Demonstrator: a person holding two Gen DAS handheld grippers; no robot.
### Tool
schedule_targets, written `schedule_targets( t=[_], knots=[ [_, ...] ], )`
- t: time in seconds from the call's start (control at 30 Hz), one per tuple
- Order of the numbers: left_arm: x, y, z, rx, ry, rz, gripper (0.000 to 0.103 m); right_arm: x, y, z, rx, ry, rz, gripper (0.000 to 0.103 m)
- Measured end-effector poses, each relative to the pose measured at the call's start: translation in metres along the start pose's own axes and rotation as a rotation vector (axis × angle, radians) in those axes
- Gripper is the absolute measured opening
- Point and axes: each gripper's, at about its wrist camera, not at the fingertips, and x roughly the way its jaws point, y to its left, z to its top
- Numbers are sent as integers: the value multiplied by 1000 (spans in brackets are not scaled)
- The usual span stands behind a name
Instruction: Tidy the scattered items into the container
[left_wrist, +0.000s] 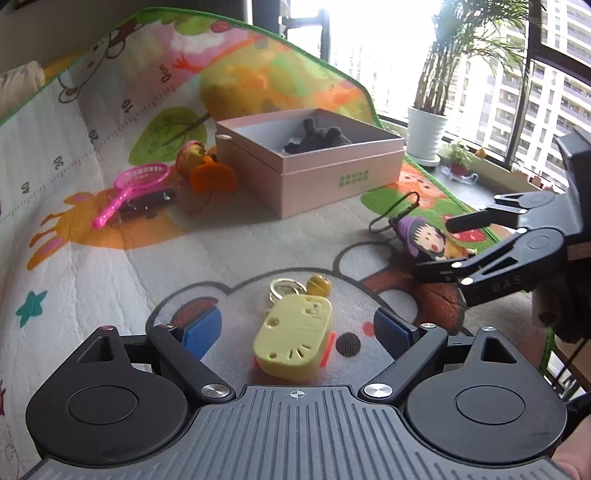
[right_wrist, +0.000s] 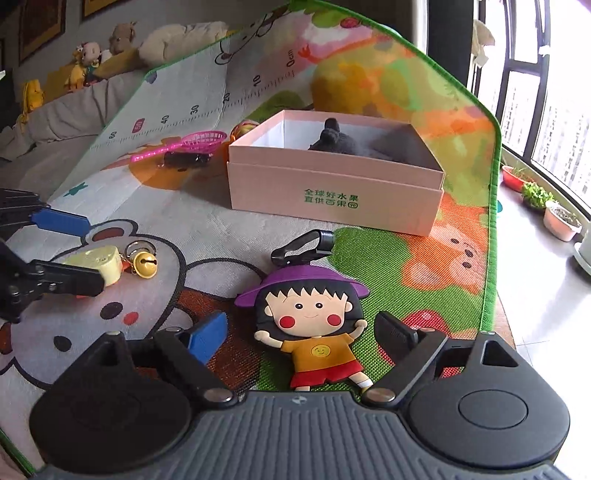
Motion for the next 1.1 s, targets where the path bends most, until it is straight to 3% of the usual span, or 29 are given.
schedule_targets(
  t=[0.1,0.13,0.17,0.3,0.33,0.4,0.5,0.6,0.7,0.9,1.0,1.1],
  knots=[
    [-2,-4,-9,6,23,-4,94,6,0,3,-10,3,7,96],
    [0,-4,-11,5,31,-1,94,6,0,4,-7,3,16,93],
    [2,-4,-12,2,38,4,94,5,1,5,1,3,25,84],
    [10,-1,-9,-16,42,8,92,-1,8,4,8,-1,24,83],
    [12,0,-8,-16,41,7,89,-5,11,2,6,-6,33,79],
    [15,0,-5,-14,39,7,86,-13,16,3,-14,-21,42,62],
    [21,1,-2,-22,44,10,81,-20,19,4,-26,-25,45,54],
    [23,-1,0,-19,36,14,78,-18,18,2,-35,-17,31,59],
    [24,-2,0,-7,33,11,75,-18,14,-4,-43,-32,1,80],
    [21,-1,-1,-8,31,7,78,-19,4,-10,9,4,-30,86],
    [18,3,-1,-22,23,13,83,-28,8,-18,92,22,50,88],
    [17,7,-1,-33,25,23,86,-43,26,-24,81,8,175,89]
  ],
)
